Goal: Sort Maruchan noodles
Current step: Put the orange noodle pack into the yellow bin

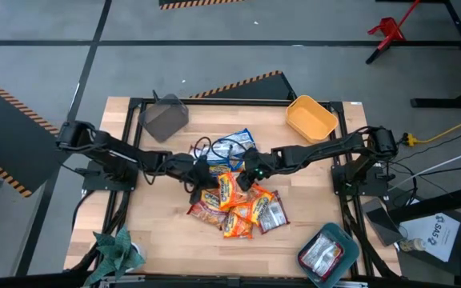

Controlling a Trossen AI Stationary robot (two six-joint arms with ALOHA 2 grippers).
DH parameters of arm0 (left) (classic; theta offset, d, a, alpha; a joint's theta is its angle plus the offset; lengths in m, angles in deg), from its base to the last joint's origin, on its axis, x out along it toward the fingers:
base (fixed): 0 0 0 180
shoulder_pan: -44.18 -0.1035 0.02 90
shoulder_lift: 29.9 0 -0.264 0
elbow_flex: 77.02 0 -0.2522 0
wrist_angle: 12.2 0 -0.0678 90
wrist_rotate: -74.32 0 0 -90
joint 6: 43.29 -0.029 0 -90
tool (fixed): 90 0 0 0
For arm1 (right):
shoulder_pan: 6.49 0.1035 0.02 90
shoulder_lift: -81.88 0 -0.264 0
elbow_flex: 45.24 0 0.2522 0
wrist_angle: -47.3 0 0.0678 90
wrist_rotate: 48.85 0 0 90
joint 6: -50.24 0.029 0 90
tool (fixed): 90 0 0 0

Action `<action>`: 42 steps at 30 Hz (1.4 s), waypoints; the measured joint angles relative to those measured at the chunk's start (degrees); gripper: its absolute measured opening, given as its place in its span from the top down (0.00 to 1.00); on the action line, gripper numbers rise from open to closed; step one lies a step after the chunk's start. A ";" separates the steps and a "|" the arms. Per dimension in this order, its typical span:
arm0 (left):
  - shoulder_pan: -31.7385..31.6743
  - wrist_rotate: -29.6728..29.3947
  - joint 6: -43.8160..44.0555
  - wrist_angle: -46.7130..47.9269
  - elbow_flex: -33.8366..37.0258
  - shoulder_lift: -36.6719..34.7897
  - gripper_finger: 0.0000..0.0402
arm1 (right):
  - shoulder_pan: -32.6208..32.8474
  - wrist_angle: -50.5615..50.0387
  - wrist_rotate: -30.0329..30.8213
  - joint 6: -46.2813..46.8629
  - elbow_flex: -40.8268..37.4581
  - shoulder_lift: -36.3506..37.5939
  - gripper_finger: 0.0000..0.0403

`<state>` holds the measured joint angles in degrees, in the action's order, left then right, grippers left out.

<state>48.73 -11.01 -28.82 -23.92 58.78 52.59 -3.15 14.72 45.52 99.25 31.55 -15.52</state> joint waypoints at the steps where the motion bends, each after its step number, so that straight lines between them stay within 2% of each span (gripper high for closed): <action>1: 0.18 -0.55 0.03 -0.07 -0.25 0.57 0.96 | 0.00 -0.55 0.67 0.46 0.00 0.00 0.46; 6: 0.36 -2.93 0.87 -0.25 -0.41 3.09 0.99 | 0.00 -2.63 1.67 4.51 -0.06 0.02 0.46; 12: 0.24 -5.83 1.89 -0.86 -0.41 4.66 0.99 | 0.00 1.92 0.82 7.70 -3.24 0.07 0.46; 20: -1.90 -5.99 3.91 -0.38 -0.41 4.62 1.00 | 0.00 11.81 -2.17 8.02 -6.48 0.07 0.46; 32: -2.77 -5.00 6.07 -0.68 -0.55 9.29 1.00 | 0.00 12.26 -4.95 7.41 -6.60 -0.92 0.46; 37: -2.73 -5.23 6.45 -1.09 -0.48 10.02 1.00 | -0.02 18.45 -8.22 7.28 -6.56 -3.41 0.46; 42: -2.72 -5.41 6.63 -1.00 -0.48 10.02 0.99 | 0.00 19.39 -8.87 7.56 -6.56 -3.60 0.46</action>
<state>46.01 -16.42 -22.20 -24.93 58.30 62.61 -3.15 34.11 36.65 106.81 24.99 -19.13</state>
